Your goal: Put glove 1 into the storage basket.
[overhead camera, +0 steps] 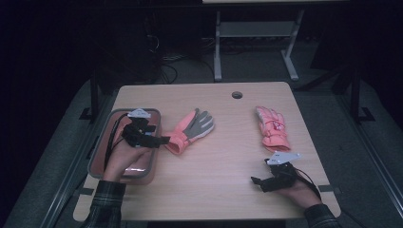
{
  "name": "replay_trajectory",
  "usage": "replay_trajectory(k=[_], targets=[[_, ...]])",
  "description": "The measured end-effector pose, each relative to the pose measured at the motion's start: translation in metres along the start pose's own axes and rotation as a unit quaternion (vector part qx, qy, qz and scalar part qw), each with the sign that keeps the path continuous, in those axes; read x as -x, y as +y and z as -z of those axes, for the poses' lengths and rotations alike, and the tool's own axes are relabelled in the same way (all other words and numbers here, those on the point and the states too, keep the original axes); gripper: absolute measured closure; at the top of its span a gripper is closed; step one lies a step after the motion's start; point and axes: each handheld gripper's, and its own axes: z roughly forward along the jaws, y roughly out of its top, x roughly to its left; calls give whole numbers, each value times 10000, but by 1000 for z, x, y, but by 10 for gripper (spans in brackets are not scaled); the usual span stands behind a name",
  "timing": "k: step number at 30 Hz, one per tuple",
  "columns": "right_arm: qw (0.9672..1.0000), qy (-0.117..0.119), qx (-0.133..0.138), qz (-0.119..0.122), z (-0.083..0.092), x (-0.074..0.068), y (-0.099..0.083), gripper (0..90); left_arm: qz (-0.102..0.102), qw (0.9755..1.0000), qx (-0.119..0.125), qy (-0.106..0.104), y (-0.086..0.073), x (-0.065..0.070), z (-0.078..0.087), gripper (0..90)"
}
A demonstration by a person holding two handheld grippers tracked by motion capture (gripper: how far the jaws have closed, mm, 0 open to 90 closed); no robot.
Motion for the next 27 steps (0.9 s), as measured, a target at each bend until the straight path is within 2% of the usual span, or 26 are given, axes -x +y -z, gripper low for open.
replay_trajectory(k=[3,4,5,7,9,10,11,13,14,18,20,23,27], targets=[[10000,-5,-3,4,0,0,0,102,-99,9999,37,-106,5,11,-4,178],[10000,-3,-2,1,0,0,0,102,-215,9997,24,-139,8,19,-7,179],[10000,-3,-2,1,0,0,0,102,-215,9997,24,-139,8,19,-7,179],[10000,-2,1,0,0,0,0,102,-294,9994,32,-185,9,27,-11,179],[10000,-2,-1,-5,0,0,0,102,-333,9989,15,-341,9,38,-20,188],[10000,-2,-1,-5,0,0,0,102,-333,9989,15,-341,9,38,-20,188],[10000,-4,1,5,0,0,0,102,-389,9986,-4,-368,9,46,-27,188],[10000,-4,-1,1,0,0,0,102,-457,9982,-52,-372,9,50,-30,188],[10000,-3,1,-2,0,0,0,102,-566,9976,-93,-376,9,58,-37,188],[10000,-5,0,3,0,0,0,102,-710,9966,-165,-391,7,69,-47,187],[10000,-10,-2,-6,0,0,0,102,-777,9961,-217,-364,2,78,-56,187],[10000,-18,4,-6,0,0,0,102,-838,9954,-278,-369,-4,83,-62,186],[10000,-28,6,-12,0,0,0,103,-924,9944,-358,-375,-24,90,-73,186]])
